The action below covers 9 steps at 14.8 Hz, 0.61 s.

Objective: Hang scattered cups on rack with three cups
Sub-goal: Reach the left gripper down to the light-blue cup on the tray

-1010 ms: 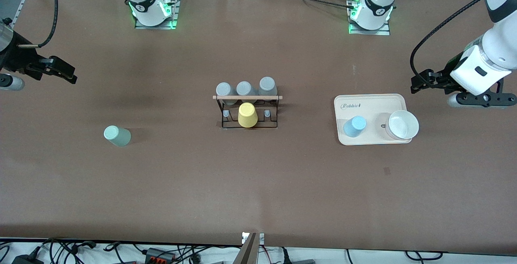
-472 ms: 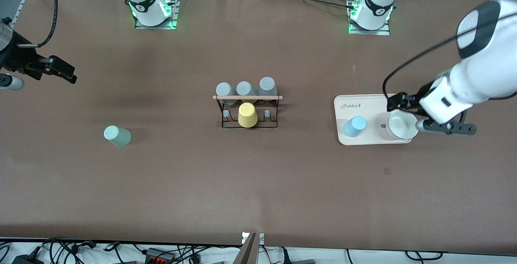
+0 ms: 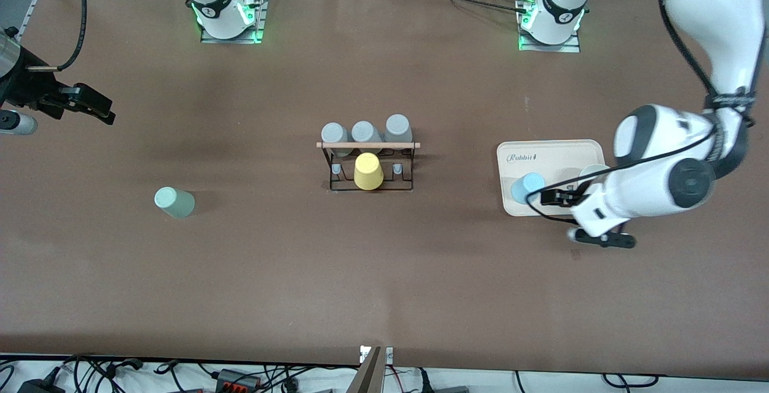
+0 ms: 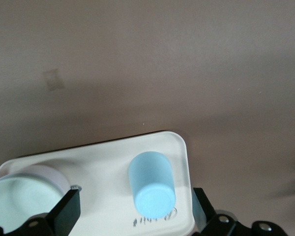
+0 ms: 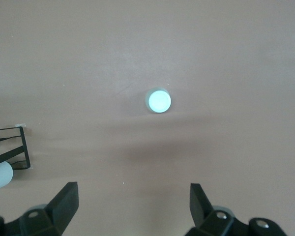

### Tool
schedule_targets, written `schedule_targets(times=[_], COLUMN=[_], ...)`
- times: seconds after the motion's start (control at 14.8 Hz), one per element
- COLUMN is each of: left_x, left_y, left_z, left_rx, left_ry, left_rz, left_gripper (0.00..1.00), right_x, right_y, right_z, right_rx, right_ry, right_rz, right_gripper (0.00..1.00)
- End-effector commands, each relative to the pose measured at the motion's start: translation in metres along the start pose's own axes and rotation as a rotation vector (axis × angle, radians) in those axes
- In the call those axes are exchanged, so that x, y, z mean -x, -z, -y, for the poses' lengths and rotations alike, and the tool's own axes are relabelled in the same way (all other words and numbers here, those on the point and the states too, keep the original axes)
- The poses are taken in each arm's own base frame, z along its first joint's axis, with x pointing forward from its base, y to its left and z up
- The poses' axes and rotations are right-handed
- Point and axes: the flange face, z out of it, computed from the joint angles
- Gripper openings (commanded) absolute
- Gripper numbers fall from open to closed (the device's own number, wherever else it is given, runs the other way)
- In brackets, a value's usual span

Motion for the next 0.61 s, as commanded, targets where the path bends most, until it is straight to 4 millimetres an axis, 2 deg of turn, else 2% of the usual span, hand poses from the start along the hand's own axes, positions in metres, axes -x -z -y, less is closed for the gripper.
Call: schedule_targets(times=[0.0,0.13,0.2,0.54], left_x=[0.018,0.034,0.039,0.046], left_y=[-0.036,-0.069,-0.078,-0.089], left_z=[-0.009,-0.015,-0.013,-0.013], left_rx=[-0.045,-0.034,-0.032,-0.034], left_ry=[-0.035,-0.033,-0.032,0.01], left_rz=[-0.014,-0.069,-0.081,-0.064], left_gripper=[1.0,1.0,1.0,1.0], right_x=[0.001,0.002,0.001,0.005], right_y=[0.006,0.009,0.009,0.018], right_z=[0.006,0.007,0.007,0.008], right_rx=[-0.014,-0.014,-0.013,-0.005], right_ry=[0.003,0.007,0.007,0.014], right_rz=[0.001,-0.004,-0.007,-0.025], right_gripper=[1.0,1.0,1.0,1.0])
